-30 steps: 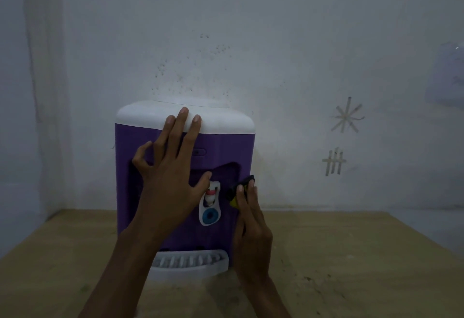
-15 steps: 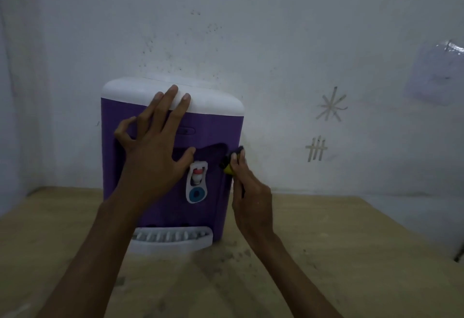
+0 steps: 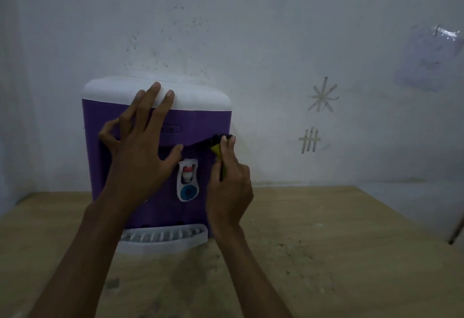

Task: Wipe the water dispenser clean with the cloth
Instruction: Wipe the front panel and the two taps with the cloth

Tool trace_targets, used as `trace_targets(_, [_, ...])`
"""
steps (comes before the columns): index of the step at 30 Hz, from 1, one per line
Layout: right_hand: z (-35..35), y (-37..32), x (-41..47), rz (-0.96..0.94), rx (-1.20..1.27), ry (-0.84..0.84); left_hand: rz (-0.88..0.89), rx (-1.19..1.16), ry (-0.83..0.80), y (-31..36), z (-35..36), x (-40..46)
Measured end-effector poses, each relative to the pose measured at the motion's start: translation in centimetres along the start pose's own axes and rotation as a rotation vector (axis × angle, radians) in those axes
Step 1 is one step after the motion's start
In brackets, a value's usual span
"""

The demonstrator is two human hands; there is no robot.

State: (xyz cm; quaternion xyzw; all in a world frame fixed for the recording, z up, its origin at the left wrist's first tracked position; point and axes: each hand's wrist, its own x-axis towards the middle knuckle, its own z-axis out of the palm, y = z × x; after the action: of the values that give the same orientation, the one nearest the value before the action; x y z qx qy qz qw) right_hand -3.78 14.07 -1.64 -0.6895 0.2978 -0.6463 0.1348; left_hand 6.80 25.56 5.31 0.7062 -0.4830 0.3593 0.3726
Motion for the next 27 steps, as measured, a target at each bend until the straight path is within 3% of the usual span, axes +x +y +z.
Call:
trace_targets(7, [3.2, -2.3, -3.4, 0.113, 0.051, 0.066, 0.03, -0.013, 0.013, -0.3, 0.2, -0.1])
trace_targets(11, [2.3, -2.7, -2.5, 0.158, -0.052, 0.103, 0.044, -0.058, 0.005, -0.5, 0.5, -0.1])
trace_targets(16, [1.6, -2.8, -2.6, 0.168, -0.127, 0.065, 0.04, -0.067, 0.01, -0.4, 1.0, 0.1])
trace_targets(24, [2.4, -2.7, -7.0, 0.357, -0.002, -0.106, 0.049, -0.078, 0.018, -0.2, 0.8, 0.0])
trace_targets(27, [2.4, -3.1, -5.3, 0.309, 0.049, -0.116, 0.051, -0.077, 0.024, -0.2, 0.9, 0.0])
